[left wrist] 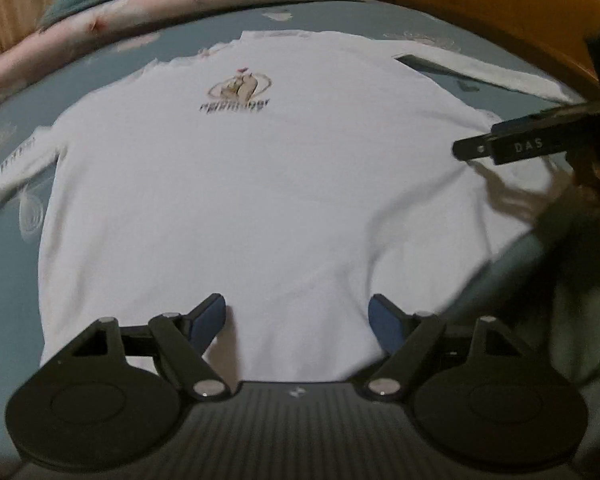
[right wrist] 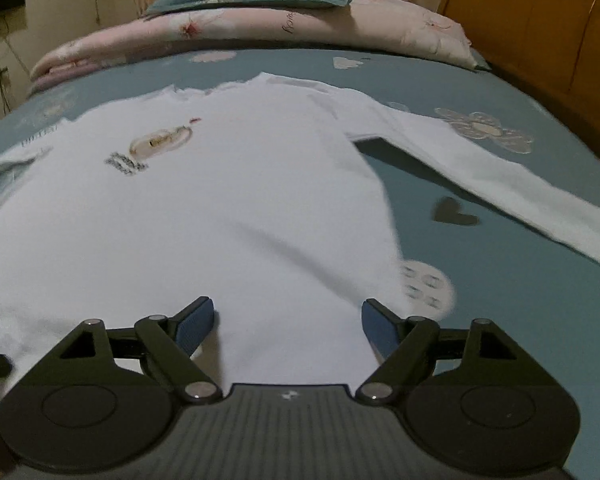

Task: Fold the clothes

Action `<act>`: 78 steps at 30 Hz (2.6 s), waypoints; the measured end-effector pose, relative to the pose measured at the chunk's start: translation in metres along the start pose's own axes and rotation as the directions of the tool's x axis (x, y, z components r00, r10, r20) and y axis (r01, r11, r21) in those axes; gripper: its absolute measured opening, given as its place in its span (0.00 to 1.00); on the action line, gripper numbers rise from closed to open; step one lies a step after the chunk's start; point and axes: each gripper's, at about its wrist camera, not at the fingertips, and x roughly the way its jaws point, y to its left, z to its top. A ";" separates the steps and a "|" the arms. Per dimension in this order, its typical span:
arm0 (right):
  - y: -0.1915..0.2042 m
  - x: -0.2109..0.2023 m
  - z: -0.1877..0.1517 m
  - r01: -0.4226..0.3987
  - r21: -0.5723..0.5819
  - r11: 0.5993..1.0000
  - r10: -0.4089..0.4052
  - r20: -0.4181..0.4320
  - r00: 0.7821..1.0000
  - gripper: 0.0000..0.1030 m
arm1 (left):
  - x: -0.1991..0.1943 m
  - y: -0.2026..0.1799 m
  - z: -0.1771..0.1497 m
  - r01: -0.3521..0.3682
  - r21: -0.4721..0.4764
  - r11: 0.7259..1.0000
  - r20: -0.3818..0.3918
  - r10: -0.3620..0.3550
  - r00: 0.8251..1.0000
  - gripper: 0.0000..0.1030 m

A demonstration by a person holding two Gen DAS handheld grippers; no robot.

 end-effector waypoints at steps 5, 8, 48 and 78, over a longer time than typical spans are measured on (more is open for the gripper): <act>0.025 -0.034 -0.005 -0.123 -0.237 0.964 0.132 0.022 0.991 0.78 | -0.019 -0.010 -0.004 -0.019 0.145 0.989 0.056 0.011 0.998 0.77; 0.056 -0.051 -0.012 -0.224 -0.428 0.876 0.248 0.000 0.969 0.78 | -0.028 -0.021 -0.004 -0.036 0.235 0.971 0.112 0.009 0.994 0.77; 0.094 -0.051 -0.025 -0.241 -0.599 0.764 0.274 -0.036 0.961 0.38 | 0.001 -0.047 0.012 -0.118 0.340 0.933 0.184 0.057 0.981 0.77; 0.152 -0.045 -0.047 -0.264 -0.875 0.406 0.335 -0.126 0.934 0.04 | -0.057 -0.033 -0.026 0.073 0.470 0.879 0.169 -0.171 0.971 0.72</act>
